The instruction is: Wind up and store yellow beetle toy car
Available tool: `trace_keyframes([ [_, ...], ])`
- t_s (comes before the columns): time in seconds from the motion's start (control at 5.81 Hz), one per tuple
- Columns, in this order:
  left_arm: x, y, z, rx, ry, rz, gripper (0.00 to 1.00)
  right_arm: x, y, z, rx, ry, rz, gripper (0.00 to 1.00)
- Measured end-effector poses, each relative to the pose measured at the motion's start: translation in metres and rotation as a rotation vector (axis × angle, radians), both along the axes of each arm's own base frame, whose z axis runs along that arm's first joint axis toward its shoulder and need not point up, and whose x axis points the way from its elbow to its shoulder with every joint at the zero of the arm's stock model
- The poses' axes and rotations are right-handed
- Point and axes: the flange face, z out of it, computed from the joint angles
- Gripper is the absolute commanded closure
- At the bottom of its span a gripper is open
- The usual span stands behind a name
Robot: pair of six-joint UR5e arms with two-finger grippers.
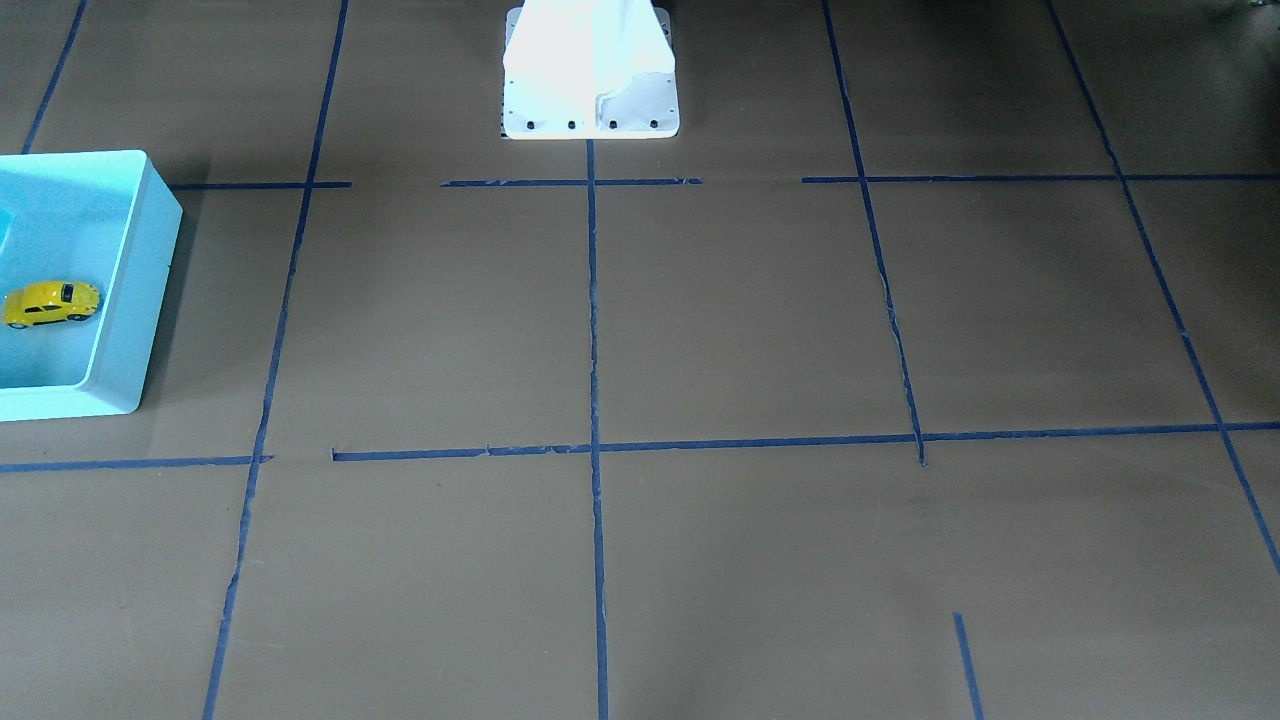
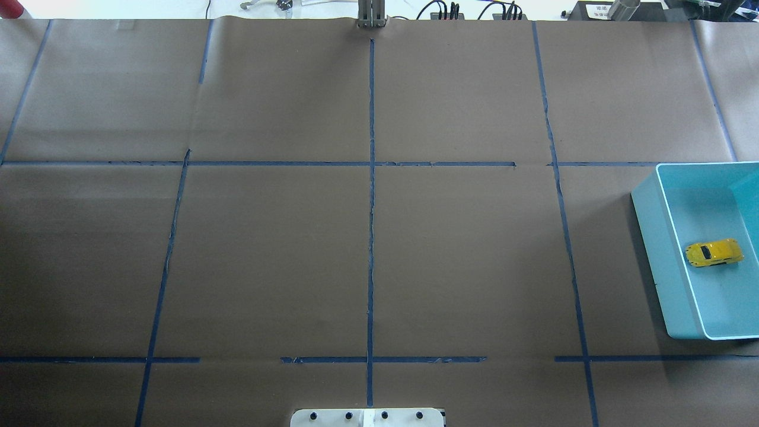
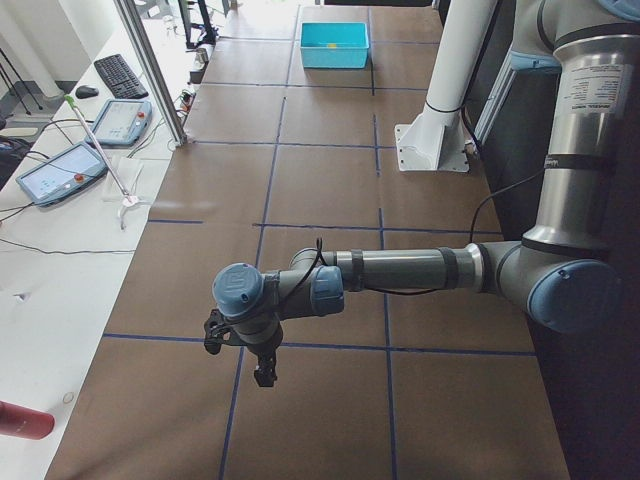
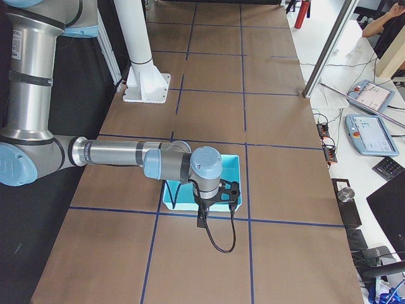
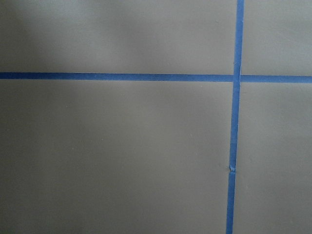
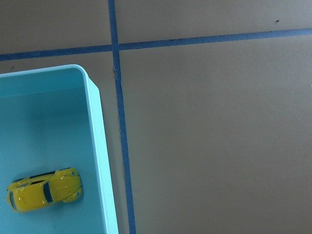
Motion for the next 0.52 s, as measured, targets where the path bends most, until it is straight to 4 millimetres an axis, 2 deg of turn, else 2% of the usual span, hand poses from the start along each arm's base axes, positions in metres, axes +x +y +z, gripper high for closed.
trace_keyframes([
  [0.52, 0.0, 0.0, 0.0, 0.0, 0.0, 0.0, 0.0, -0.0041, -0.0013, -0.0008, -0.023, 0.0, 0.019, 0.0],
])
